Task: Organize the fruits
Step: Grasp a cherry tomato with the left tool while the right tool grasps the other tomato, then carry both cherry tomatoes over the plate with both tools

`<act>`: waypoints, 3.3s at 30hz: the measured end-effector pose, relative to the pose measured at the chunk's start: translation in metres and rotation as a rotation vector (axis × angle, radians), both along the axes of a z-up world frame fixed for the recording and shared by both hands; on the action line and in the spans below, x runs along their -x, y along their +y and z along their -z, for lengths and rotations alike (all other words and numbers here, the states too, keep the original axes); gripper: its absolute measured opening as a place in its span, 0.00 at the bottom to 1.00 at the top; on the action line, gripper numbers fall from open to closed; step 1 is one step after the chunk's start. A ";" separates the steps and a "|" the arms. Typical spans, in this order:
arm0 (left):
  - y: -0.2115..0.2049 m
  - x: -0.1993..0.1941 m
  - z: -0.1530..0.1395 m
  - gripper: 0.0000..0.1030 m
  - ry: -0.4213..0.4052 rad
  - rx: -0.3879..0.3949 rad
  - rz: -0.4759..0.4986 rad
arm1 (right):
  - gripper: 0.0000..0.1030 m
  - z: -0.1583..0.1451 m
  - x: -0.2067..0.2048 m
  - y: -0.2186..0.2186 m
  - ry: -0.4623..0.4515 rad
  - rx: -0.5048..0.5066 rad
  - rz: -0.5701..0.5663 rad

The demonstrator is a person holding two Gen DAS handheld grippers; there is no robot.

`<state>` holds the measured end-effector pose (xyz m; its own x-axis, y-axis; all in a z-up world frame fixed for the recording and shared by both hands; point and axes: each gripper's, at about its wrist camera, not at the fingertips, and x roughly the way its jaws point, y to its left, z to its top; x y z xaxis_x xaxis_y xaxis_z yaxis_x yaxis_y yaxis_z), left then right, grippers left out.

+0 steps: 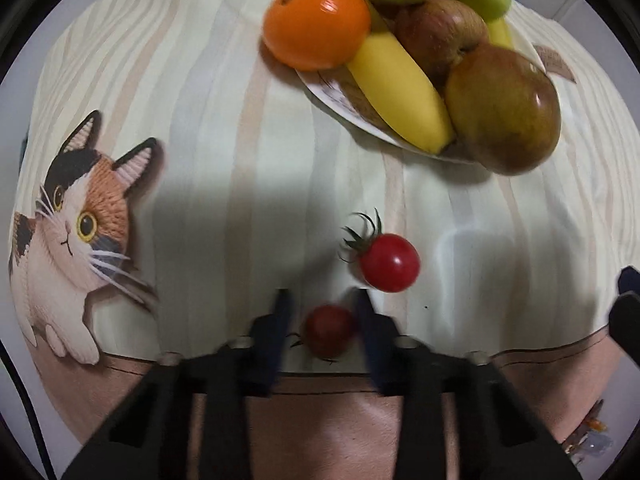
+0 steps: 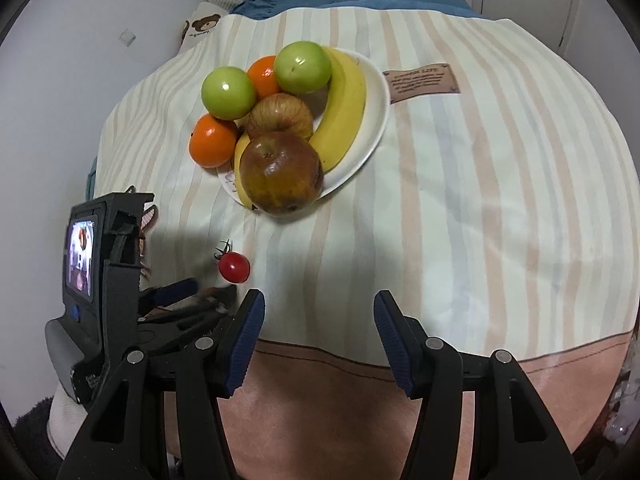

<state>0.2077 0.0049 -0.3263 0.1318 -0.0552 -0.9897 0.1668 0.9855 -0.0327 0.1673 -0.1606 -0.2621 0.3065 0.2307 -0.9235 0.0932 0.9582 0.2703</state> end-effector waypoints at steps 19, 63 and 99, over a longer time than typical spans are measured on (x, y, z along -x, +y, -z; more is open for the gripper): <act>0.101 0.026 -0.021 0.22 -0.032 -0.027 -0.181 | 0.46 0.065 -0.065 0.112 0.063 -0.025 -0.199; -0.024 -0.106 -0.032 0.23 -0.085 0.200 -0.051 | 0.29 0.035 -0.144 -0.029 -0.041 -0.055 0.006; 0.017 -0.063 -0.056 0.69 -0.155 0.087 0.007 | 0.63 -0.002 -0.110 -0.031 -0.107 -0.050 0.033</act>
